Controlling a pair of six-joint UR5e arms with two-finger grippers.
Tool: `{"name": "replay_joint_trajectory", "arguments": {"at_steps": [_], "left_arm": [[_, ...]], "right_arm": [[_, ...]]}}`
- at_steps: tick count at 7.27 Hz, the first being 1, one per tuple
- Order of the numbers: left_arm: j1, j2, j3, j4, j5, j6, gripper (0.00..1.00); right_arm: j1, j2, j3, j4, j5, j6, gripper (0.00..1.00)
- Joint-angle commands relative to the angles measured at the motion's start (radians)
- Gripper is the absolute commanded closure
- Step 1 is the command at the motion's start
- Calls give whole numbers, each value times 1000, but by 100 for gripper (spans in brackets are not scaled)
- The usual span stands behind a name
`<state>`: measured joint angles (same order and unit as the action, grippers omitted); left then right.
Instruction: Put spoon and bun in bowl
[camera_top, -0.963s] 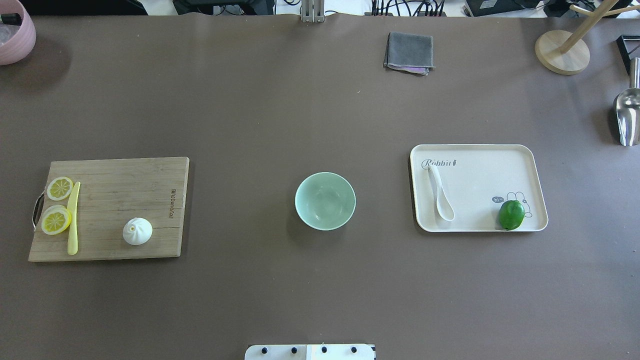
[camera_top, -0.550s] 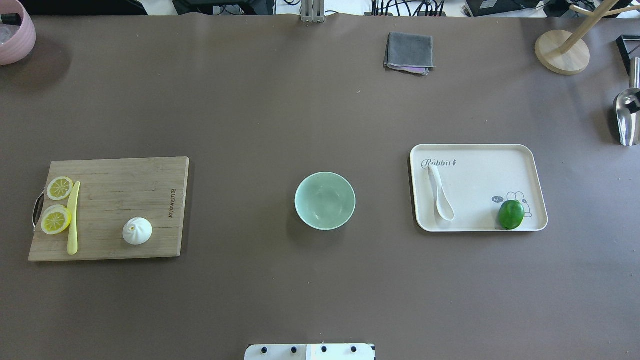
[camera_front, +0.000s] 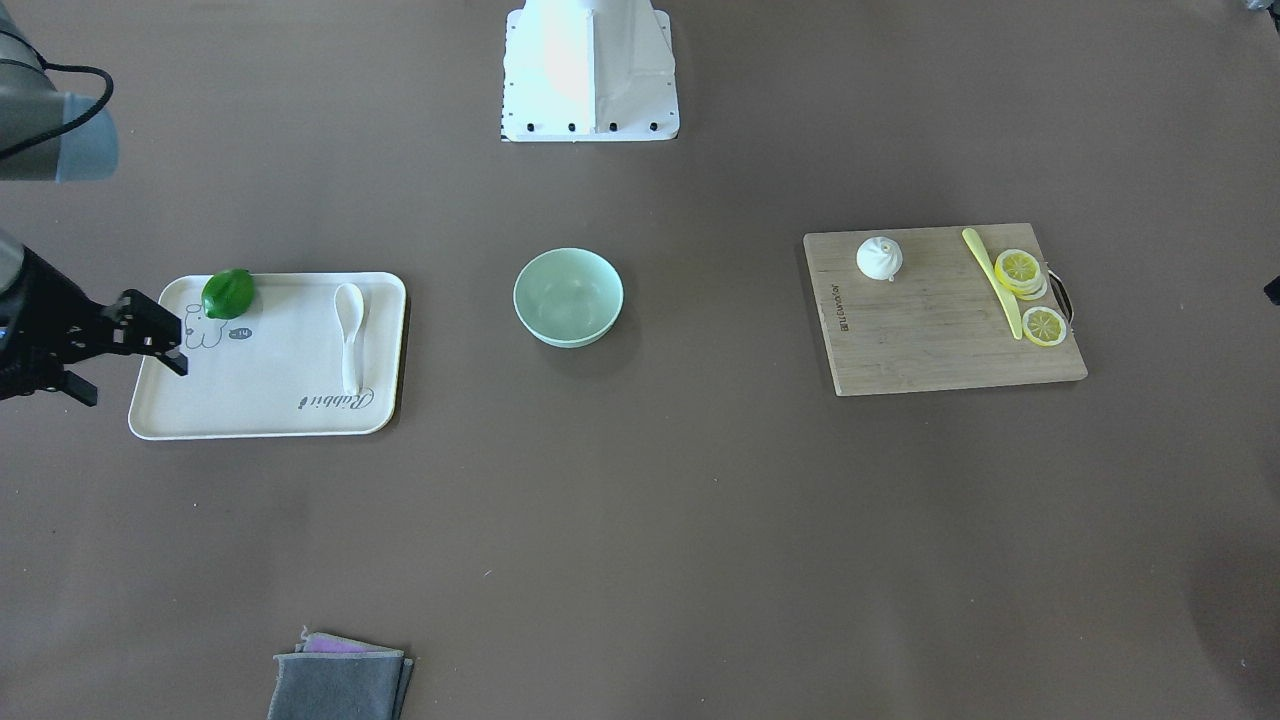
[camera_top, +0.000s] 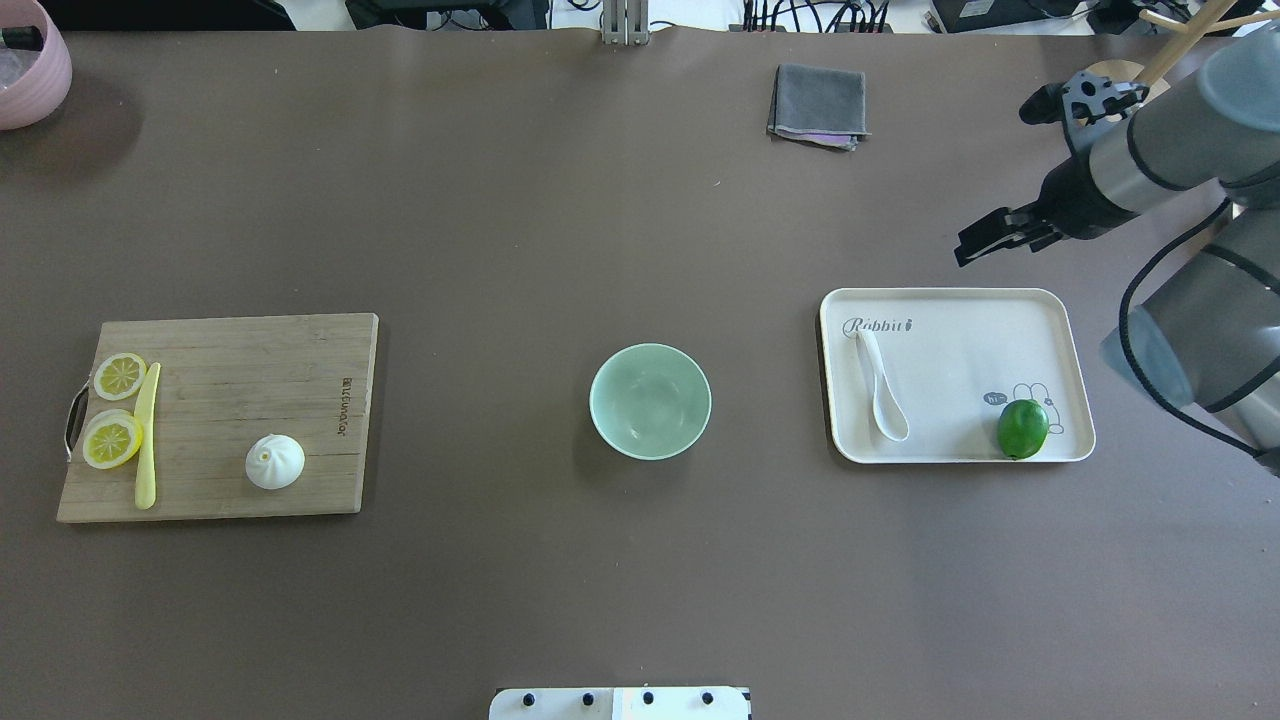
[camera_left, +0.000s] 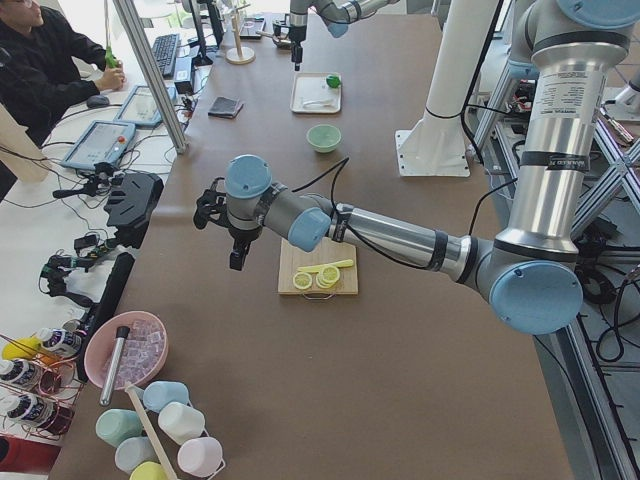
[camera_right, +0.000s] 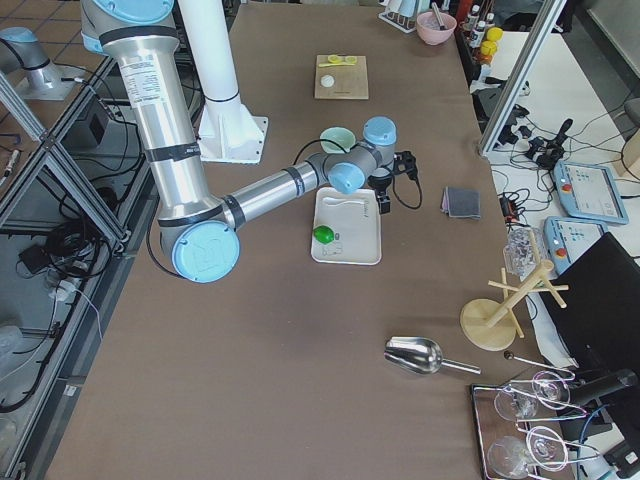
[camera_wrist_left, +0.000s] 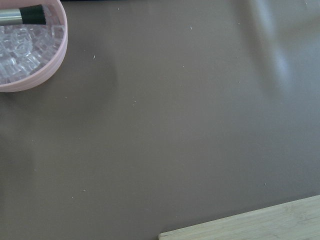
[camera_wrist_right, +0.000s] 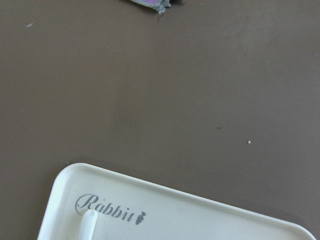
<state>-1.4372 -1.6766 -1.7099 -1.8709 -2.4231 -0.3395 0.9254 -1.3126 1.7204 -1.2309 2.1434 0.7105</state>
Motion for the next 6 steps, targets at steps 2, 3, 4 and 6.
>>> {"name": "replay_joint_trajectory", "arguments": {"at_steps": [2, 3, 4, 6], "left_arm": [[12, 0, 15, -16, 24, 5, 2], [12, -3, 15, -16, 24, 7, 2], [12, -6, 15, -16, 24, 7, 2], [12, -8, 15, -27, 24, 7, 2]], "right_arm": [[-195, 10, -2, 4, -89, 190, 0], [-247, 9, -17, 2, -126, 188, 0], [-252, 10, -33, 4, -129, 190, 1], [-254, 10, -41, 2, -129, 191, 9]]}}
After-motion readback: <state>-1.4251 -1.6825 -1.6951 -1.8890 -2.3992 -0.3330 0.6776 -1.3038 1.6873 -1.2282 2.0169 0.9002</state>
